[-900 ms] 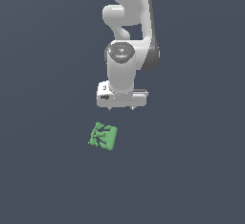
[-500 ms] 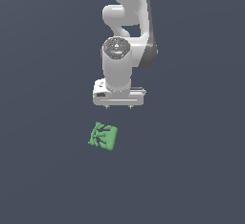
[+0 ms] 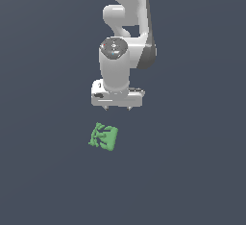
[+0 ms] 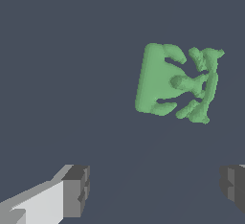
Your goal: Pick up the object and move it to a goal position.
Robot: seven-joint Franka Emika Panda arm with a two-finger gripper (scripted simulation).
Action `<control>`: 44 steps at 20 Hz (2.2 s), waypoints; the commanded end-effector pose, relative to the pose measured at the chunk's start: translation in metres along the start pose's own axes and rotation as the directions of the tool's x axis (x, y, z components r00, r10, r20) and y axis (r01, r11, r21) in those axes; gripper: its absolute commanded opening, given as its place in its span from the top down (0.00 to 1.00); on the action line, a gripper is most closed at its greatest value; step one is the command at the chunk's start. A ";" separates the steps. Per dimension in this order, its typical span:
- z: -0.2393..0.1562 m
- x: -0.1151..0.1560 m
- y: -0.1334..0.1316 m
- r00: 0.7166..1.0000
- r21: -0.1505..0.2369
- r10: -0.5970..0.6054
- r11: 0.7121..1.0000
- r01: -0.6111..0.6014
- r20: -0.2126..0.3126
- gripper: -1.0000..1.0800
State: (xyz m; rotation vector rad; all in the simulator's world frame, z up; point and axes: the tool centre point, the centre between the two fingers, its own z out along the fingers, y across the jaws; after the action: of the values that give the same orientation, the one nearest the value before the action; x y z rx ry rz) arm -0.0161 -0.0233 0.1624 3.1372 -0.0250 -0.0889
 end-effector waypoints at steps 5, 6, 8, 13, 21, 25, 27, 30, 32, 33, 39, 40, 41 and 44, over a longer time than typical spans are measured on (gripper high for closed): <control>0.016 0.018 0.013 0.999 0.003 0.038 0.999 -0.038 -0.011 0.04; 0.020 0.022 0.017 0.999 0.004 0.047 0.999 -0.047 -0.014 0.04; 0.028 0.031 0.024 0.998 0.006 0.066 0.998 -0.066 -0.020 0.04; 0.054 0.054 0.044 0.992 0.010 0.118 0.993 -0.118 -0.036 0.04; 0.080 0.072 0.064 0.985 0.013 0.167 0.986 -0.167 -0.052 0.04; 0.085 0.075 0.068 0.983 0.013 0.175 0.984 -0.175 -0.055 0.04; 0.085 0.074 0.067 0.983 0.013 0.174 0.985 -0.174 -0.053 0.04; 0.088 0.075 0.067 0.983 0.013 0.174 0.985 -0.174 -0.053 0.04; 0.094 0.075 0.067 0.983 0.013 0.174 0.985 -0.174 -0.053 0.04; 0.098 0.075 0.067 0.983 0.013 0.175 0.985 -0.174 -0.054 0.04; 0.128 0.076 0.067 0.983 0.013 0.176 0.984 -0.175 -0.055 0.04; 0.131 0.077 0.067 0.983 0.013 0.176 0.984 -0.175 -0.055 0.04; 0.133 0.077 0.067 0.983 0.013 0.176 0.984 -0.175 -0.055 0.04; 0.135 0.078 0.068 0.983 0.013 0.176 0.984 -0.175 -0.055 0.04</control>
State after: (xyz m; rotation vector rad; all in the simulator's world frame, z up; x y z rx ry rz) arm 0.0624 -0.0923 0.0423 3.1276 -0.3000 0.0444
